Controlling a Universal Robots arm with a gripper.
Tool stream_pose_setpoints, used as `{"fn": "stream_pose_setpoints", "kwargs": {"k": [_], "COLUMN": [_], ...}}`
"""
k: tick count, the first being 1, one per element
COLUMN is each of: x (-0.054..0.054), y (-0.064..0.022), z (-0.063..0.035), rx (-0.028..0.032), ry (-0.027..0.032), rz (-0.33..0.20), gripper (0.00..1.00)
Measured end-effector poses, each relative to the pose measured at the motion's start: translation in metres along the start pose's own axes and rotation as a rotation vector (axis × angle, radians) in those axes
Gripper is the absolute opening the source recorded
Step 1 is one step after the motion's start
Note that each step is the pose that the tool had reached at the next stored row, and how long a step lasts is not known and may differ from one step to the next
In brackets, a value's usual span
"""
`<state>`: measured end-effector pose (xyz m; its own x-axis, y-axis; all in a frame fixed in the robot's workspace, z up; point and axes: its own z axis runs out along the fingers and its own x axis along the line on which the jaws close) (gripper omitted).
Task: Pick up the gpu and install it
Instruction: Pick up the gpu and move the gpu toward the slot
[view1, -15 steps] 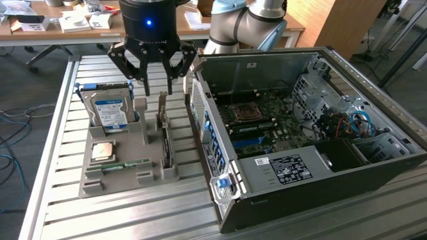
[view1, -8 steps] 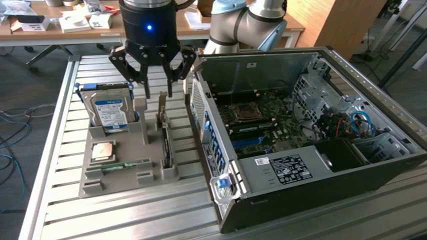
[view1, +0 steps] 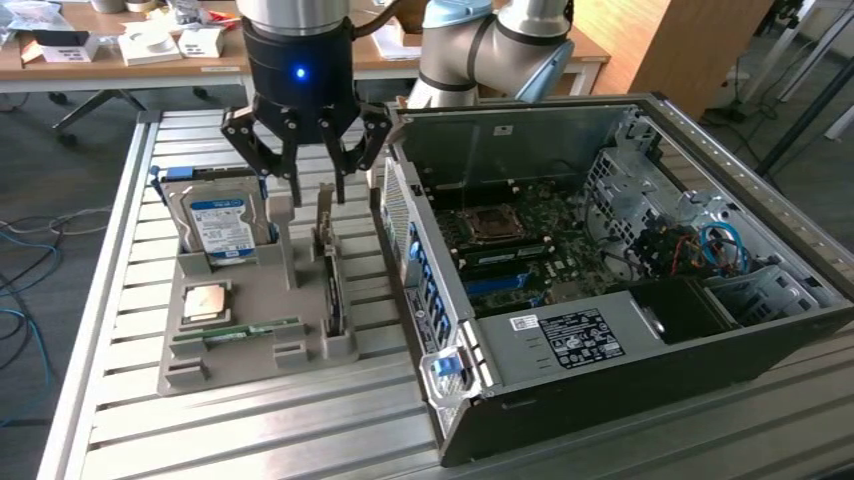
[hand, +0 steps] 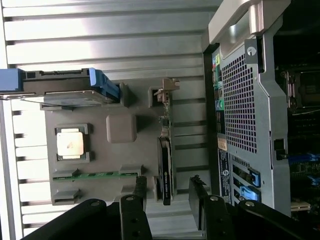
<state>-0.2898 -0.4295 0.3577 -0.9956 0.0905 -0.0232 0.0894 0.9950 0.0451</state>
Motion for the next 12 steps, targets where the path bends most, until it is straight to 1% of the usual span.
{"fn": "stream_pose_setpoints", "kwargs": {"k": [5, 12], "x": [0.0002, 0.0002], "y": [-0.0003, -0.0003], "z": [0.0062, 0.0067], "rx": [-0.0001, 0.0], "ry": [0.0, 0.0], "rz": [0.0, 0.0], "gripper": [0.47, 0.47]}}
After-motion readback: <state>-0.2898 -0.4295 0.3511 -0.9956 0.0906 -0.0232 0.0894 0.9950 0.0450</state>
